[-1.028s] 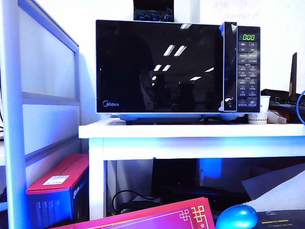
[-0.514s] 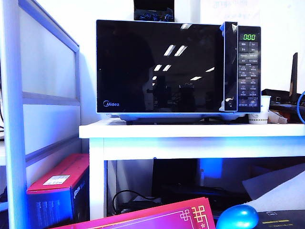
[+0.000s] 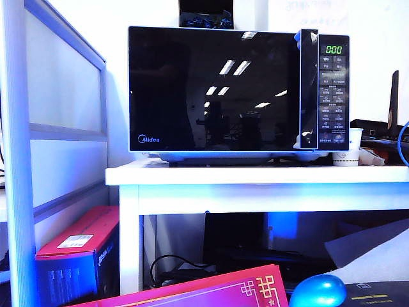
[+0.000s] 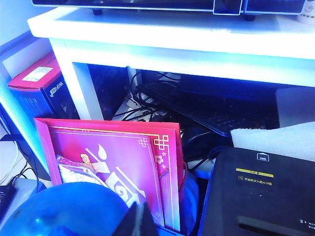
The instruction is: Open the microwave door, place the orange inside the microwave, then close the microwave door.
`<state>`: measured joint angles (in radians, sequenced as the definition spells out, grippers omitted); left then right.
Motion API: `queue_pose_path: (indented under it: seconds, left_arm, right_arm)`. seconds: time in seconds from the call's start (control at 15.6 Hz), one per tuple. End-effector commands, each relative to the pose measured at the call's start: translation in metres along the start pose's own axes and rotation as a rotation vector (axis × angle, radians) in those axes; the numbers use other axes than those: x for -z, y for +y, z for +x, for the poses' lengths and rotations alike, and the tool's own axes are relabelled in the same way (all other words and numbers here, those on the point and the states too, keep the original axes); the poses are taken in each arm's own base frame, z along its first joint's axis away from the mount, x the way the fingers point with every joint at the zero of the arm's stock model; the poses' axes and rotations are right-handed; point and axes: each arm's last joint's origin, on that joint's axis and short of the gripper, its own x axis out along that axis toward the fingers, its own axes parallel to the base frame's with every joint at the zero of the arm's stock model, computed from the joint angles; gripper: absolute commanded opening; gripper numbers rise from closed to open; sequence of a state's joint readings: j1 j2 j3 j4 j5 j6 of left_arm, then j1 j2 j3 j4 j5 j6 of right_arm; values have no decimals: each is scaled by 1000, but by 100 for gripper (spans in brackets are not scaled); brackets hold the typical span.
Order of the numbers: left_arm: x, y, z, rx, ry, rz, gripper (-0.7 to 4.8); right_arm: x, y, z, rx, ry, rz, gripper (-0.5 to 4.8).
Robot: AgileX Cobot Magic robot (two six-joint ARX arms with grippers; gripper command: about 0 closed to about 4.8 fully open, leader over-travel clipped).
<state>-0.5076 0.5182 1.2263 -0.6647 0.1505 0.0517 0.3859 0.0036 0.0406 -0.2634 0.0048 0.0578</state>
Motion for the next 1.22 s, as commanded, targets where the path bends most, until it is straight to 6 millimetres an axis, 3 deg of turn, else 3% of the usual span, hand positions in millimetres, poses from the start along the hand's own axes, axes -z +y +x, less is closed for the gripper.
queue_pose_path:
  seconds: [0.06, 0.26, 0.32, 0.39, 0.58, 0.9, 1.03, 1.22]
  left_arm:
    - [43, 2, 35, 34, 21, -4, -5]
    - [88, 1, 44, 34, 20, -9, -5]
    - [103, 0, 40, 29, -12, -5, -5]
    - [129, 0, 32, -8, -42, -8, -5]
    - [170, 4, 24, -116, -40, -28, -5]
    - [240, 14, 41, -200, 55, -120, -5]
    - [265, 18, 40, -266, 85, -125, -5]
    - [286, 22, 41, -322, 122, -137, -5]
  right_arm:
    - [2, 0, 0, 1, 10, 1, 0]
    - [2, 0, 0, 1, 10, 1, 0]
    - [2, 0, 0, 1, 10, 1, 0]
    - [2, 0, 0, 1, 10, 1, 0]
    - [2, 0, 0, 1, 10, 1, 0]
    - [2, 0, 0, 1, 10, 1, 0]
    - [2, 0, 0, 1, 10, 1, 0]
    - [2, 0, 0, -2, 11, 1, 0]
